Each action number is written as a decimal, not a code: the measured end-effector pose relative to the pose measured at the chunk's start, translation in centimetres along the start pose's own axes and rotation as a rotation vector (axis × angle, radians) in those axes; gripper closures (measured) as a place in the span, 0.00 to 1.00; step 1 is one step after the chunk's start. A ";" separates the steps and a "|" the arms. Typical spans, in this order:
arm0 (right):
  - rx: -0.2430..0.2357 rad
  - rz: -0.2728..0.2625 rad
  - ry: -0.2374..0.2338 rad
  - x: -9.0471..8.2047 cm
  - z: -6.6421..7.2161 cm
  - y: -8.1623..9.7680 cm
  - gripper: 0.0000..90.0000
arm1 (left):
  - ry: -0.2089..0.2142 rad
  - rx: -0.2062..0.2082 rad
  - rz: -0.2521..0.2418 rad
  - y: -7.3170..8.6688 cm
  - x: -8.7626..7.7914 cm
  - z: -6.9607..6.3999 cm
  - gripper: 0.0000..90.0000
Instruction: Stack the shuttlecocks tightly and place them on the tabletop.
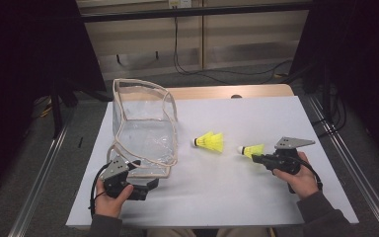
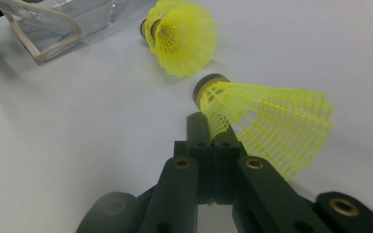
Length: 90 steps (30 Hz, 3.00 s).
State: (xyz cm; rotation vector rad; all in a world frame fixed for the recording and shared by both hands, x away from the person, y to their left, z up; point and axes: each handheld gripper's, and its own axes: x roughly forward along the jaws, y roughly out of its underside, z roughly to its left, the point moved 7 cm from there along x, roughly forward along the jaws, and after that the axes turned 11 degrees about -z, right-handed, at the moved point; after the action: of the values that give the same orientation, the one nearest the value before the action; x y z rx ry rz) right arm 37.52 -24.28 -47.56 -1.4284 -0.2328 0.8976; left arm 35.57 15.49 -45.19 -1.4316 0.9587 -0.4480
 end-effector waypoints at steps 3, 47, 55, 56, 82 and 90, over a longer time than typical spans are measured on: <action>-0.005 -0.003 -0.005 0.1 0.1 -0.1 1.00 | -0.002 0.001 0.001 0.0 0.0 0.0 0.05; -0.017 -0.002 -0.023 1.8 0.7 -1.2 1.00 | -0.005 -0.008 -0.002 0.1 0.0 0.2 0.05; -0.026 -0.001 -0.026 2.1 0.8 -1.3 1.00 | -0.008 -0.005 0.003 0.1 0.0 0.2 0.05; -0.026 -0.001 -0.025 2.1 0.8 -1.3 1.00 | -0.006 -0.007 0.004 0.1 0.0 0.2 0.05; -0.031 -0.003 -0.036 2.9 1.0 -1.5 1.00 | -0.005 -0.006 0.006 0.2 0.0 0.1 0.05; -0.030 -0.007 -0.038 3.1 1.2 -1.7 1.00 | -0.004 -0.008 0.003 0.2 0.1 0.1 0.05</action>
State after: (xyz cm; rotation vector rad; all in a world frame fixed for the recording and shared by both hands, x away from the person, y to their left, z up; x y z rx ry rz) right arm 39.49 -21.23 -46.88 -1.4384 -0.2806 0.9192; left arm 35.64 15.54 -45.37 -1.4374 0.9600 -0.4398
